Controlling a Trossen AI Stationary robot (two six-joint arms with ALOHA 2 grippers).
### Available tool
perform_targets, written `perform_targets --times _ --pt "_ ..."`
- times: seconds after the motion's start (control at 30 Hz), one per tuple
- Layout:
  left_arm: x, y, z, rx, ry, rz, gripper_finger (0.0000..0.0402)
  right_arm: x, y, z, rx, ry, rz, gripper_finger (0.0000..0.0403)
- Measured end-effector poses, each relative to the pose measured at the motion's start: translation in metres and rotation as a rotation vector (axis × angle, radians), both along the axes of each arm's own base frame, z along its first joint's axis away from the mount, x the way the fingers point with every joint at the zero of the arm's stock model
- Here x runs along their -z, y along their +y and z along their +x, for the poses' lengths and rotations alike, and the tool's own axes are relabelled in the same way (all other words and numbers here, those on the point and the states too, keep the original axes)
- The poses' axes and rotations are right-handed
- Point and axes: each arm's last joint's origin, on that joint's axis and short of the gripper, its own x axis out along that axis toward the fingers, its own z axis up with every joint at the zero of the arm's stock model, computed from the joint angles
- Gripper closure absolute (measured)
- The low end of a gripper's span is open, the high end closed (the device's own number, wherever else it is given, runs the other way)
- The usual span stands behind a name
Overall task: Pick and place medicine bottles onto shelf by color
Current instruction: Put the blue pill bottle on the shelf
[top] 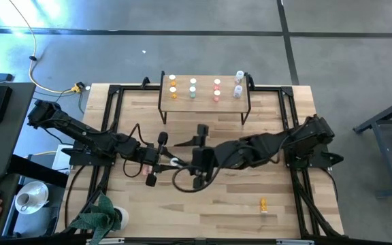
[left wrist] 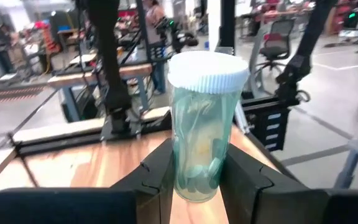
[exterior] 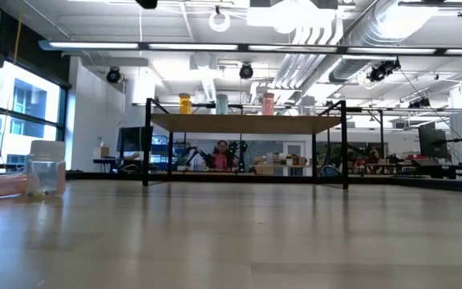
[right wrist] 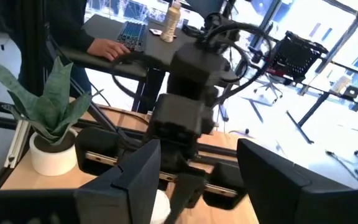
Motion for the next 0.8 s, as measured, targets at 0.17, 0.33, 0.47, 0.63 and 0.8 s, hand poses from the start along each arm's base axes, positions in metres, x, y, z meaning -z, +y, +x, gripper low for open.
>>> perform_targets --times 0.17,0.33,0.47,0.63,0.8 --pt "0.011 0.000 0.003 -0.025 0.053 0.007 0.0312 -0.018 -0.012 -0.023 0.031 0.011 0.055 0.0199" --pt "0.025 -0.002 0.012 -0.025 0.106 -0.011 0.0312 -0.015 -0.019 -0.037 0.068 0.115 0.110 0.0199" --pt "0.037 -0.004 0.021 -0.029 0.137 -0.041 0.0312 -0.004 -0.023 -0.045 0.110 0.237 0.138 0.0199" --pt "0.051 -0.006 0.030 -0.033 0.165 -0.061 0.0312 0.014 -0.024 -0.049 0.158 0.396 0.193 0.0199" --pt "0.063 -0.008 0.036 -0.032 0.200 -0.077 0.0312 0.034 -0.015 -0.042 0.097 0.527 0.249 0.0199"
